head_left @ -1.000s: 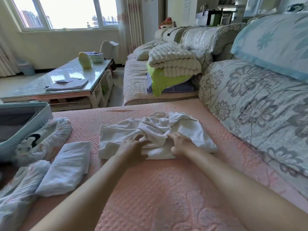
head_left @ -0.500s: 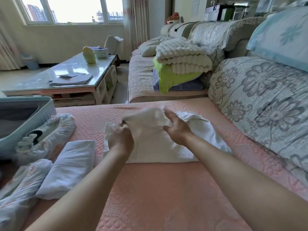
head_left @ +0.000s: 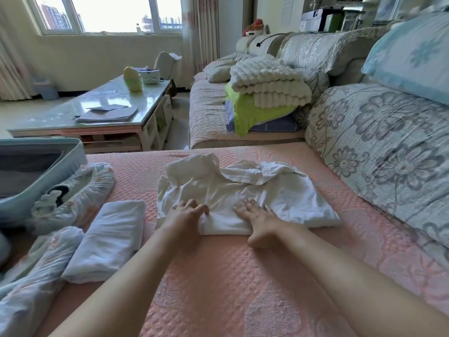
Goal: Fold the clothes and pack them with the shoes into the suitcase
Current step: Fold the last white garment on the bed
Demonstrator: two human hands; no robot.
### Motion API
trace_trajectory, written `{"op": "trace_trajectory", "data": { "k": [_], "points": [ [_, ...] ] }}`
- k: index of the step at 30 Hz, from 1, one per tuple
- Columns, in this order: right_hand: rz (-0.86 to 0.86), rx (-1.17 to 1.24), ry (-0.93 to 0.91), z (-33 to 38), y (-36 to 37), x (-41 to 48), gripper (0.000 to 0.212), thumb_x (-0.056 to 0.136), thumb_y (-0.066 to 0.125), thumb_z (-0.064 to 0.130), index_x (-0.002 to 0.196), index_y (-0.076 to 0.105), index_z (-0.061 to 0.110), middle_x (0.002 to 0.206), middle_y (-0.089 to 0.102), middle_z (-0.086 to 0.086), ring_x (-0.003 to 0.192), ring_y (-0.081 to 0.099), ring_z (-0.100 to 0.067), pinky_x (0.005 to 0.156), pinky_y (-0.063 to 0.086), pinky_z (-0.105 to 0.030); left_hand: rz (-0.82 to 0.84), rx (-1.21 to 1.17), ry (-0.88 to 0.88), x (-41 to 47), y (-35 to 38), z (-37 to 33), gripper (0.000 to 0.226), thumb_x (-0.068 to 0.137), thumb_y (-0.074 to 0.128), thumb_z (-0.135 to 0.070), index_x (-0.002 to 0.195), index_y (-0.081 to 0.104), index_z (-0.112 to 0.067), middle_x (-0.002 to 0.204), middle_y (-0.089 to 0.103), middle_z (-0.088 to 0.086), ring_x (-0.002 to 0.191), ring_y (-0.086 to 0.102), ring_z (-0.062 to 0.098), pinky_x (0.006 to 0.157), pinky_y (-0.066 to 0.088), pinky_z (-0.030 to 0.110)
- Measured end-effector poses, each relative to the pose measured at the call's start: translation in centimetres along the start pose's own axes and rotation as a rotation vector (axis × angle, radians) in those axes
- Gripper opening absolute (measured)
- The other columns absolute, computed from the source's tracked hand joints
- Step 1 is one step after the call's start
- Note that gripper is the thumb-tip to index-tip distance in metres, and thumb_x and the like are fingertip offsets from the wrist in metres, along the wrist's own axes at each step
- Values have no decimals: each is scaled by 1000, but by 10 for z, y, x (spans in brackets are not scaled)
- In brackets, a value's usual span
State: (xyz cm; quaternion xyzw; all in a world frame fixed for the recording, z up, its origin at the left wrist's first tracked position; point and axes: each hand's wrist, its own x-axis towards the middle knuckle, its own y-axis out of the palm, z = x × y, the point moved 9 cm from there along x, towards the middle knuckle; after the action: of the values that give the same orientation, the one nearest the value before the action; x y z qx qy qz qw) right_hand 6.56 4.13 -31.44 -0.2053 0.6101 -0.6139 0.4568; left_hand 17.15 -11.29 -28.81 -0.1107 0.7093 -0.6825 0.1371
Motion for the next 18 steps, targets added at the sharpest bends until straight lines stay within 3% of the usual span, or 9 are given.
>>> {"op": "trace_trajectory", "data": {
  "k": [2, 6, 10, 14, 18],
  "points": [
    [-4, -4, -4, 3, -1, -4, 99, 82, 59, 12, 160, 4, 36, 167, -16, 4, 154, -10, -14, 124, -5, -38, -19, -96, -27, -1, -2, 7, 42, 83, 58, -10, 118, 56, -32, 118, 53, -3, 113, 51, 21, 80, 41, 28],
    [-83, 37, 10, 6, -20, -20, 78, 86, 42, -12, 156, 34, 21, 165, 26, -5, 149, 29, -21, 119, 28, -35, -56, -175, -46, -16, -13, 11, 33, 84, 56, -4, 104, 62, -28, 106, 53, -5, 103, 55, 20, 70, 35, 26],
    [-111, 4, 8, 13, -28, -48, 59, 86, 48, 1, 137, 60, 29, 137, 62, -6, 125, 56, -26, 101, 47, -31, 32, -136, -16, -50, -19, -7, 28, 81, 58, -10, 102, 63, -29, 105, 62, -3, 95, 58, 21, 69, 40, 28],
    [-101, -52, -1, 35, -15, -91, 39, 81, 48, 11, 110, 70, 26, 113, 71, -1, 110, 63, -23, 83, 47, -26, 170, -166, -7, -99, -7, -14, 28, 78, 60, -15, 96, 63, -36, 96, 60, -7, 88, 58, 17, 70, 45, 26],
    [-41, -179, 7, 59, 6, -129, 31, 87, 47, 15, 108, 67, 24, 118, 68, 1, 114, 61, -23, 90, 48, -28, 226, -289, 27, -151, 3, -15, 22, 84, 61, -21, 99, 68, -34, 89, 59, -14, 82, 58, 10, 63, 40, 14]
  ]
}}
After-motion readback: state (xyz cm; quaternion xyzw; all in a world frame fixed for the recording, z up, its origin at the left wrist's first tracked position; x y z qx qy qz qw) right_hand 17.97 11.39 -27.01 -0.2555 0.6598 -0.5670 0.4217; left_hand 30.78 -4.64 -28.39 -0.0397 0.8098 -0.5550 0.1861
